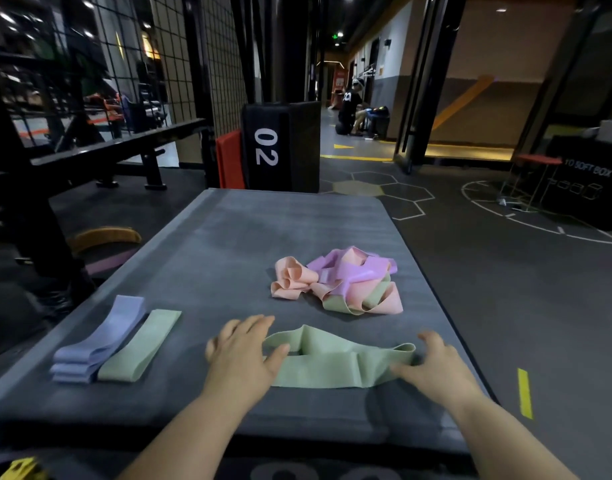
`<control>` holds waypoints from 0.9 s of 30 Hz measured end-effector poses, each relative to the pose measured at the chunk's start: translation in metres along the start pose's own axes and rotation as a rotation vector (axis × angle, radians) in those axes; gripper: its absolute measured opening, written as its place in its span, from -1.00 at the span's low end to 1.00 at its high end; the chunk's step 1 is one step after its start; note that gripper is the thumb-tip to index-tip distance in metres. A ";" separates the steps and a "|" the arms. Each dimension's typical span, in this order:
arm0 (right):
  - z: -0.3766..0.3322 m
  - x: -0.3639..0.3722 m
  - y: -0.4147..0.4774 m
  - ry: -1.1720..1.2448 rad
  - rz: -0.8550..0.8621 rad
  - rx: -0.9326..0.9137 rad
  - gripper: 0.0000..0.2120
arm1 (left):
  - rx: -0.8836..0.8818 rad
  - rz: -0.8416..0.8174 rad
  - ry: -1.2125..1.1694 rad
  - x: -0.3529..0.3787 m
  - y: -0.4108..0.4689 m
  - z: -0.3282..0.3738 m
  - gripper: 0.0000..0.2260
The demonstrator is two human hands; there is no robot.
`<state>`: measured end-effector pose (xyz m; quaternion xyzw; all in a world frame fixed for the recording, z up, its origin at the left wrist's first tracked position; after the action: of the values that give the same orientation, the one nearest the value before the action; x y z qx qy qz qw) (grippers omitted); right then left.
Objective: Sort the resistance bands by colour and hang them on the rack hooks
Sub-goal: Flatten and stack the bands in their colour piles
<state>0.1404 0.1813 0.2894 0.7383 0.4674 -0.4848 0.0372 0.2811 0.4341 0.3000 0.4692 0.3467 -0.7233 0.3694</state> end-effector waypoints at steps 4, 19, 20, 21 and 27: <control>0.007 -0.006 0.004 0.026 -0.064 0.062 -0.14 | 0.079 -0.069 0.004 0.009 0.017 0.016 -0.58; -0.001 0.007 0.021 0.836 -0.113 -0.037 -0.42 | 0.125 0.095 -0.046 0.018 0.025 0.029 -0.88; -0.003 0.007 0.021 0.902 -0.138 -0.043 -0.44 | 0.123 0.098 -0.045 0.018 0.025 0.027 -0.89; -0.005 0.008 0.021 0.944 -0.162 -0.047 -0.46 | 0.119 0.097 -0.047 0.017 0.025 0.024 -0.89; -0.006 0.007 0.023 0.705 -0.062 -0.074 -0.75 | 0.093 0.104 -0.107 0.010 0.022 0.007 -0.90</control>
<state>0.1619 0.1758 0.2785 0.8439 0.4909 -0.1838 -0.1144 0.2945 0.4154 0.2893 0.4641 0.2677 -0.7425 0.4021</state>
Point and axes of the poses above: each hand's wrist, its own y-axis towards the middle knuckle, its own x-axis out of the palm, z = x × y, the point moved 2 cm from there along y, towards the middle knuckle, and after that the axes turned 15 degrees about -z, right-handed, at the moved point
